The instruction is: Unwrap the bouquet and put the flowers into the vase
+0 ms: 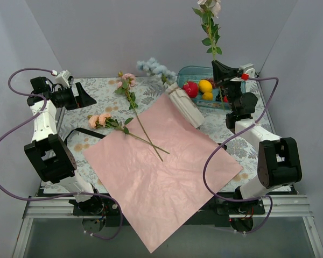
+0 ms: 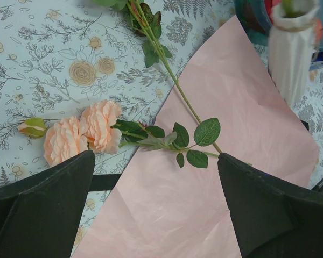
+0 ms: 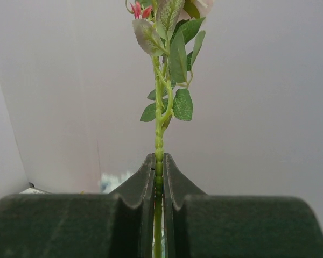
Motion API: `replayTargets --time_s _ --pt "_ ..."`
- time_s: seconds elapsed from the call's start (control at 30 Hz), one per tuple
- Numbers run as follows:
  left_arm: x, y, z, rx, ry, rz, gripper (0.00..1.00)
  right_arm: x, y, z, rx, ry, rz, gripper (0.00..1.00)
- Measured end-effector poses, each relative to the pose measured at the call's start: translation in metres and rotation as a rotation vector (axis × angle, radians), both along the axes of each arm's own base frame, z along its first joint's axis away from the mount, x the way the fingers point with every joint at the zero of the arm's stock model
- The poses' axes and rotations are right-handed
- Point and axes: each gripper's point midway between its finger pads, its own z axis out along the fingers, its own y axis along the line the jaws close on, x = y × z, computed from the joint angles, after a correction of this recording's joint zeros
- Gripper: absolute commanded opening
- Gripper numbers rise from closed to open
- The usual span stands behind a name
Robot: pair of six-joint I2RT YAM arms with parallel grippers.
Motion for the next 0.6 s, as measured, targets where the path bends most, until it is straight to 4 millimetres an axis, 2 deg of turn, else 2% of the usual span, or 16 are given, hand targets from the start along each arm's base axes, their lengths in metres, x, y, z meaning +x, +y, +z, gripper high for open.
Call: replayTargets --time_s 0.13,0.33,0.5,0.6 --pt "0.0 0.0 0.0 0.003 -0.003 -0.002 0.98 -0.006 0.004 0.003 0.0 -0.006 0.033 0.01" --pt "-0.001 -0.001 -0.005 -0.003 0.005 -0.002 0.98 -0.022 0.015 -0.009 -0.028 0.014 0.09 0.01" --pt "0.0 -0.001 -0.004 -0.009 0.001 -0.004 0.98 -0.034 0.036 -0.003 -0.075 -0.022 0.138 0.01" --pt "0.0 -0.003 -0.003 -0.02 0.0 -0.007 0.98 -0.043 0.049 0.008 -0.101 -0.065 0.168 0.01"
